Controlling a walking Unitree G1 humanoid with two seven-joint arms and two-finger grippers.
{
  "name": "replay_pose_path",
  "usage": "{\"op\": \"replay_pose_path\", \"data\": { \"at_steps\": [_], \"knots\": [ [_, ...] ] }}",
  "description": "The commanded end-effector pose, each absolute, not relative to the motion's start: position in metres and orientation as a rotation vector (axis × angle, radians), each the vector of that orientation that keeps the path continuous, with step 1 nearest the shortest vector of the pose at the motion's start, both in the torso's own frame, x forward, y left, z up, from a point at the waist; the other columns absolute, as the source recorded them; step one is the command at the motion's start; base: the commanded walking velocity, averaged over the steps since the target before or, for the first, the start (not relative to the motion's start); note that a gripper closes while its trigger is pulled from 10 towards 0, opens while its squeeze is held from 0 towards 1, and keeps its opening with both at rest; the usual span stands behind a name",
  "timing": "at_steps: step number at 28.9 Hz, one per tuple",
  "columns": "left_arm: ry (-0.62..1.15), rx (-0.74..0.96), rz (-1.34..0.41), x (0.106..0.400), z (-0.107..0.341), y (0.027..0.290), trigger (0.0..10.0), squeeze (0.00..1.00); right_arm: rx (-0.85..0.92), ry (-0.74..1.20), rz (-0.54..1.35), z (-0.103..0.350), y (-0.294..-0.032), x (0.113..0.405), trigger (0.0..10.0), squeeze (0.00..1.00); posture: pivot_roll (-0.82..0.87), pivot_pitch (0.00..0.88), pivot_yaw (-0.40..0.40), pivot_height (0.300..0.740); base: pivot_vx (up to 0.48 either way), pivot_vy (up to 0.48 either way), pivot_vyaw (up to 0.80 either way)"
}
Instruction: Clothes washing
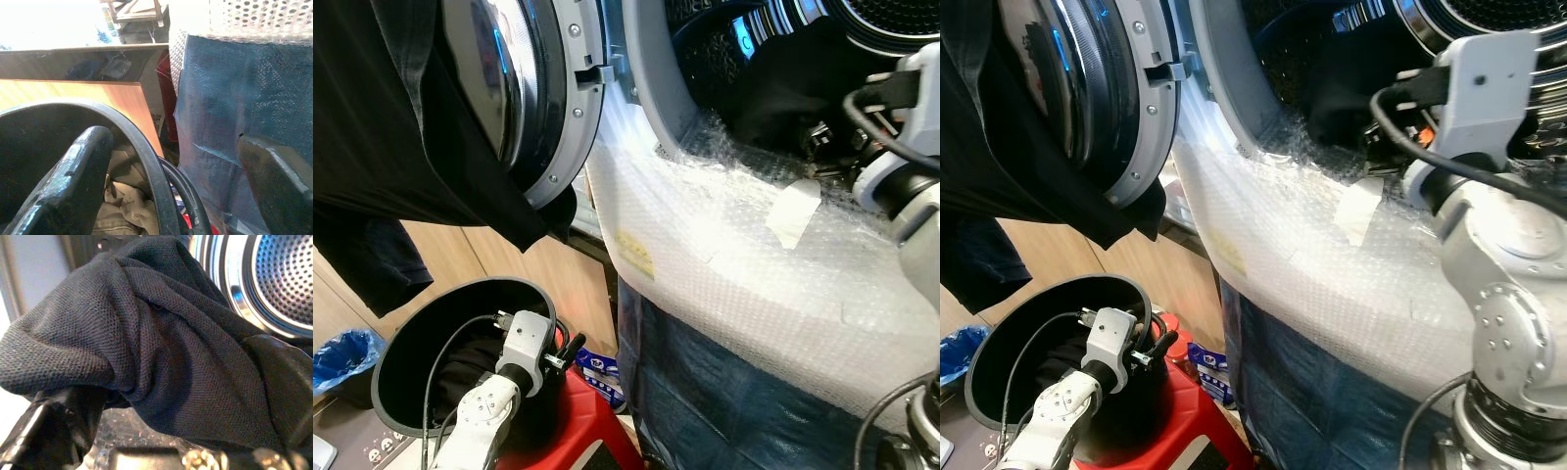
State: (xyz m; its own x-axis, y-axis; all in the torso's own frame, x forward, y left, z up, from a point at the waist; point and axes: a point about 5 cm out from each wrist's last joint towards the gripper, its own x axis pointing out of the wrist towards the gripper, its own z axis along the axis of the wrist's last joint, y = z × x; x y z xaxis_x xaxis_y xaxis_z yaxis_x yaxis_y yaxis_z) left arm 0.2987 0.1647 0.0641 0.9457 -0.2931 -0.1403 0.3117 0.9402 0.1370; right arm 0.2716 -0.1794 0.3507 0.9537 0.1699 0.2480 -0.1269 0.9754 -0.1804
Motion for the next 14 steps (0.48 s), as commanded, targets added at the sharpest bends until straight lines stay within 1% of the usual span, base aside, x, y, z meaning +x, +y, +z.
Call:
{"op": "replay_pose_path", "data": {
  "at_steps": [1, 3, 5, 6, 10, 12, 13, 14],
  "knots": [
    [0.123, 0.180, -0.310, 0.298, 0.063, 0.168, 10.0, 0.00, -0.192, -0.298, 0.185, 0.352, -0.177, 0.266, 10.0, 0.00, -0.03, 0.011, 0.104, 0.740, 0.000, 0.000, 0.00],
    [0.121, 0.181, -0.309, 0.298, 0.063, 0.168, 10.0, 0.00, -0.201, -0.291, 0.201, 0.349, -0.178, 0.266, 10.0, 0.00, -0.03, 0.015, 0.104, 0.740, 0.000, 0.000, 0.00],
    [0.121, 0.180, -0.305, 0.299, 0.064, 0.169, 10.0, 0.00, -0.183, -0.336, 0.225, 0.351, -0.175, 0.266, 10.0, 0.00, -0.03, 0.018, 0.106, 0.740, 0.000, 0.000, 0.00],
    [0.121, 0.179, -0.304, 0.299, 0.063, 0.169, 10.0, 0.00, -0.137, -0.349, 0.244, 0.350, -0.171, 0.268, 10.0, 0.00, -0.03, 0.018, 0.106, 0.740, 0.000, 0.000, 0.00],
    [0.121, 0.177, -0.305, 0.299, 0.064, 0.168, 10.0, 0.00, -0.103, -0.332, 0.304, 0.348, -0.161, 0.277, 10.0, 0.00, -0.03, 0.016, 0.111, 0.740, 0.000, 0.000, 0.00],
    [0.119, 0.177, -0.310, 0.301, 0.065, 0.166, 10.0, 0.00, -0.033, -0.357, 0.292, 0.357, -0.159, 0.292, 10.0, 0.00, -0.03, 0.015, 0.110, 0.740, 0.000, 0.000, 0.00],
    [0.116, 0.176, -0.312, 0.302, 0.065, 0.165, 10.0, 0.00, 0.055, -0.363, 0.298, 0.366, -0.160, 0.305, 10.0, 0.00, -0.04, 0.016, 0.112, 0.740, 0.000, 0.000, 0.00],
    [0.115, 0.174, -0.314, 0.303, 0.066, 0.164, 10.0, 0.00, 0.075, -0.363, 0.299, 0.369, -0.160, 0.309, 10.0, 0.00, -0.04, 0.016, 0.112, 0.740, 0.000, 0.000, 0.00]
  ]
}}
